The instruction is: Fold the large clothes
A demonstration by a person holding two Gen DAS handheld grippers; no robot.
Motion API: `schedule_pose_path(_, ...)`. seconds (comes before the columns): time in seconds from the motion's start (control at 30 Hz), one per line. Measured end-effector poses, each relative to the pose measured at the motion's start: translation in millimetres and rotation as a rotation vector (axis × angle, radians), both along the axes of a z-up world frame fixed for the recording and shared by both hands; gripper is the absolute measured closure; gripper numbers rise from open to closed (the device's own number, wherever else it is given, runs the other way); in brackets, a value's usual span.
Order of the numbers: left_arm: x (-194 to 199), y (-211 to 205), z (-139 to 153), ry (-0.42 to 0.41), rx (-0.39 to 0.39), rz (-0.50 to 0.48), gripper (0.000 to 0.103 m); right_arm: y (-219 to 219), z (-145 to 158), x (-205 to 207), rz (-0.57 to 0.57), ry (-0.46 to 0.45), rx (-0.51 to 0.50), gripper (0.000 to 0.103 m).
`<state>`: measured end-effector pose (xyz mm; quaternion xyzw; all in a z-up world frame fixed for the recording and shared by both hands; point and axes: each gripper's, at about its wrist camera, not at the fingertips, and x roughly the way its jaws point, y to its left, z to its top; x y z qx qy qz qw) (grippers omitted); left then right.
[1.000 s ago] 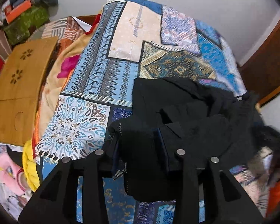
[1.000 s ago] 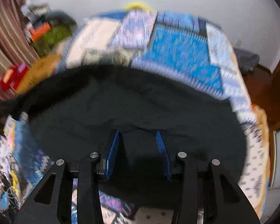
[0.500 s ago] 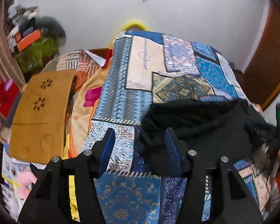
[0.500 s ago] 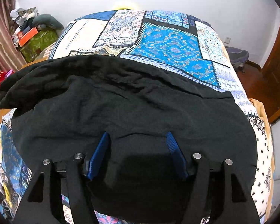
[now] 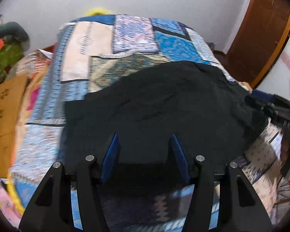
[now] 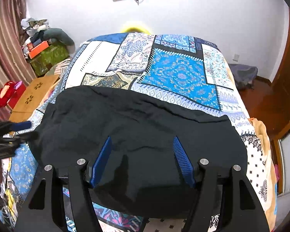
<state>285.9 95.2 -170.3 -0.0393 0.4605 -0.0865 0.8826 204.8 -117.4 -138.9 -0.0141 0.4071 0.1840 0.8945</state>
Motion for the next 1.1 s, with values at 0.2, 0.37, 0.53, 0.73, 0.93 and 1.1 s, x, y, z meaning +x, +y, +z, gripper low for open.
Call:
schedule_pose_path(0.2,38,-36,-15,-0.007,-0.030,0.009,0.047,12,-25,15,0.019,0.061,-0.031,0.041)
schedule_pose_path(0.37,69,-39,-36,0.032,-0.051,0.088,0.040,15,-48,21,0.019,0.080,-0.058,0.030)
schedule_pose_path(0.53,56,-39,-39,-0.003,-0.029,0.087,0.039,8,-47,19,0.034,0.101,-0.043,0.029)
schedule_pose_path(0.73,24,-28,-34,-0.022,-0.018,0.111,0.034,-5,-47,7,0.032,0.107,-0.043,0.025)
schedule_pose_path(0.93,-10,-14,-28,-0.057,0.010,0.152,0.029,-29,-46,-5,-0.014,0.128,-0.008,0.023)
schedule_pose_path(1.1,-32,10,-25,-0.056,0.036,0.238,0.029,-34,-40,-14,-0.014,0.124,-0.029,0.023)
